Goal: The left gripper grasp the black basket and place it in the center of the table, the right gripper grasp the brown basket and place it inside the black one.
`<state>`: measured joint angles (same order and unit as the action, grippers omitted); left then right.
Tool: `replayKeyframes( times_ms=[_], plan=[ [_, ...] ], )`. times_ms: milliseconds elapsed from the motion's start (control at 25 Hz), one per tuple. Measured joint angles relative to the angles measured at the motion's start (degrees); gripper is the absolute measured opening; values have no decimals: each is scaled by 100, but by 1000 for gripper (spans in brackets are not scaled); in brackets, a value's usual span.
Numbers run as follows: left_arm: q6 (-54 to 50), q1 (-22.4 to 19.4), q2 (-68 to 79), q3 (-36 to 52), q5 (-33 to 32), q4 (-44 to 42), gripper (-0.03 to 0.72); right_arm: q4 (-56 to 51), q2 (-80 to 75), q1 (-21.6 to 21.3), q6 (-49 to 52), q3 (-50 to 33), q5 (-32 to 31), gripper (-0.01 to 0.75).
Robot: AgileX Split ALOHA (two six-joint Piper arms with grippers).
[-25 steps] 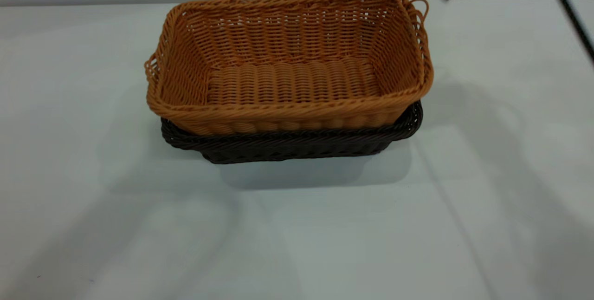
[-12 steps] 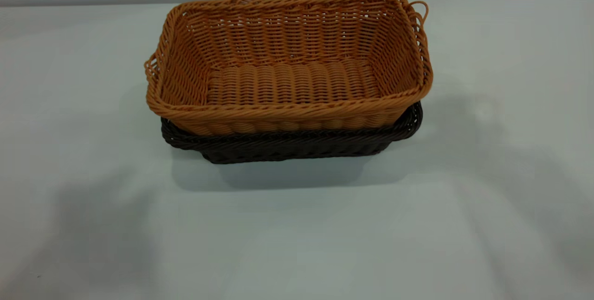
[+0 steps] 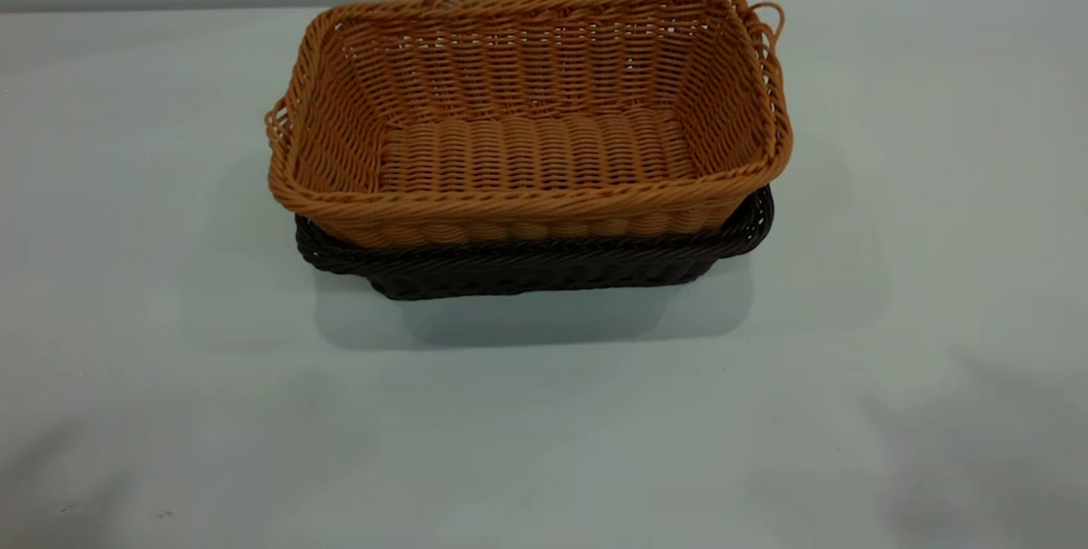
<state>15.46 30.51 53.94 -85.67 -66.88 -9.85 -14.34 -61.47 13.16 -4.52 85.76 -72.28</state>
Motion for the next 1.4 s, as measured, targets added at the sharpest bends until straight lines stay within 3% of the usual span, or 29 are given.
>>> replayKeyframes(
  times_ms=[240,480,680,800,960,1400],
  plan=[
    [-734,0,-643,848,0,-20,419,370,1275,0,378,-2175,-5,544],
    [-1032,0,-1130,2617,0,-20,419,778,2471,0,670,-4298,5,544],
    [-1743,0,-1376,3979,0,10,419,971,3424,0,688,-5550,325,544],
    [-2248,0,-1629,4680,0,110,419,1025,3793,0,693,-5828,748,544],
    [-2630,0,-2158,5416,0,305,419,1008,3922,0,693,-5901,816,544],
    [-2409,0,-3956,5762,305,682,419,863,3930,0,693,-5926,816,544]
  ],
)
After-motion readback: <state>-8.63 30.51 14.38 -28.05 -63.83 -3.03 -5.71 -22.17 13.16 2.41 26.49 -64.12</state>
